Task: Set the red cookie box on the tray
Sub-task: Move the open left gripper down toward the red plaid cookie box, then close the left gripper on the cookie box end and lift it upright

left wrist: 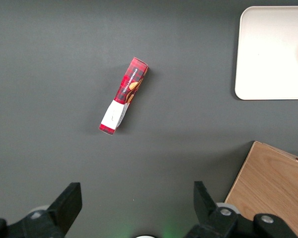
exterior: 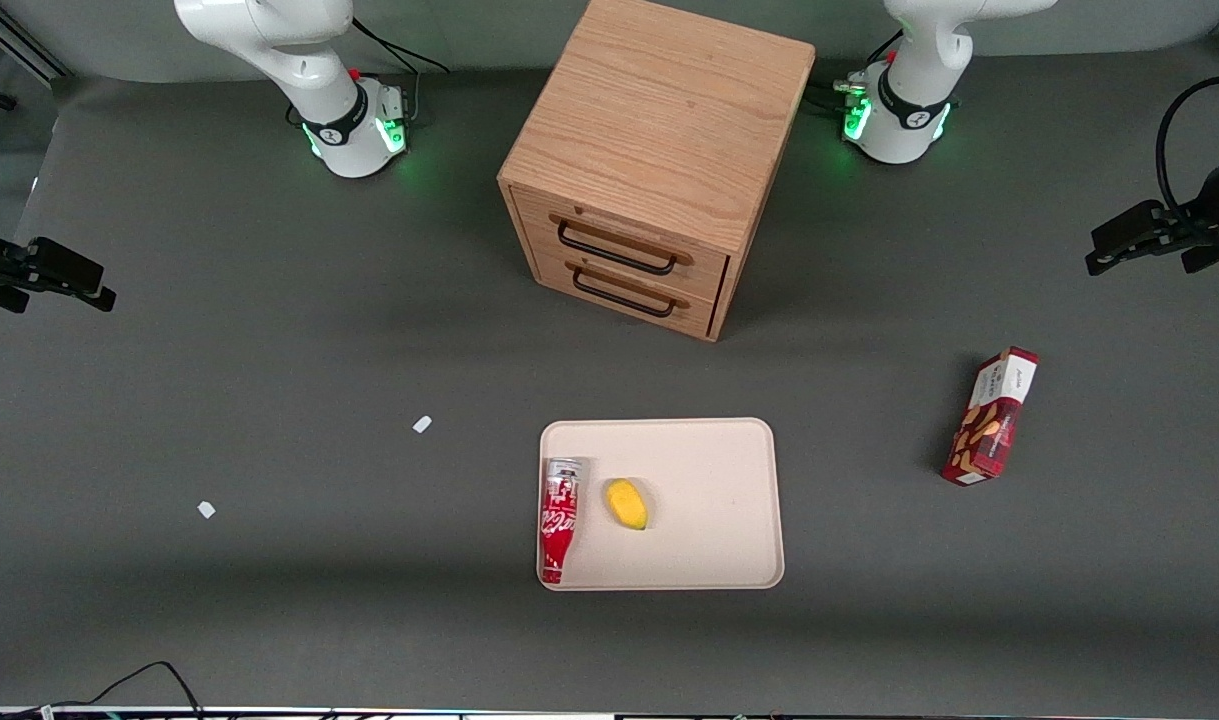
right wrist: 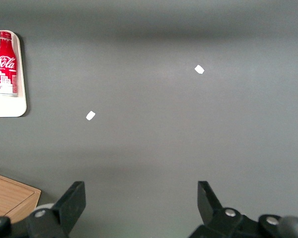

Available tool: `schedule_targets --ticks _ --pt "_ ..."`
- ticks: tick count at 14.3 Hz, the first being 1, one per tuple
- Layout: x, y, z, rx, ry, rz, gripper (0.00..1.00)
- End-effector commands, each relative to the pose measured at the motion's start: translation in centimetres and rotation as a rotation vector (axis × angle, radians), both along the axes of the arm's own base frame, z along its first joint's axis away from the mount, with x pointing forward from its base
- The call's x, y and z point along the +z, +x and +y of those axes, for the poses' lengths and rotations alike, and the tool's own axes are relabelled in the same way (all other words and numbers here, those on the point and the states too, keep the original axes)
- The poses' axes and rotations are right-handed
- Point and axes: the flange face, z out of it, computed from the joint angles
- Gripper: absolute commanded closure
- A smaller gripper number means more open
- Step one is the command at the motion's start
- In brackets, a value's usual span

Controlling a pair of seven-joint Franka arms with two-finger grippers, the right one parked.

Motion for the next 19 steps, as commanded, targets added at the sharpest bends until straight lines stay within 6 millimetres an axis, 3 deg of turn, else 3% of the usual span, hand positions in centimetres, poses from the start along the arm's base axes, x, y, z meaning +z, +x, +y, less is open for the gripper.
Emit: schedule_targets --ticks 1,5,9,13,19 --pt "0.4 -1.0 -0.1 0.008 0.013 0.003 0.00" --pt "-0.6 -0.4 0.0 0.005 0.012 -0.001 0.00" --pt "-5.5 2.2 0.8 -0.129 0.010 0.035 0.00" --pt "-14.1 4.7 2.9 -0.263 0.114 -0.001 0.00" --pt "-28.1 4.2 4.5 -0.307 0.108 -0.061 0.00"
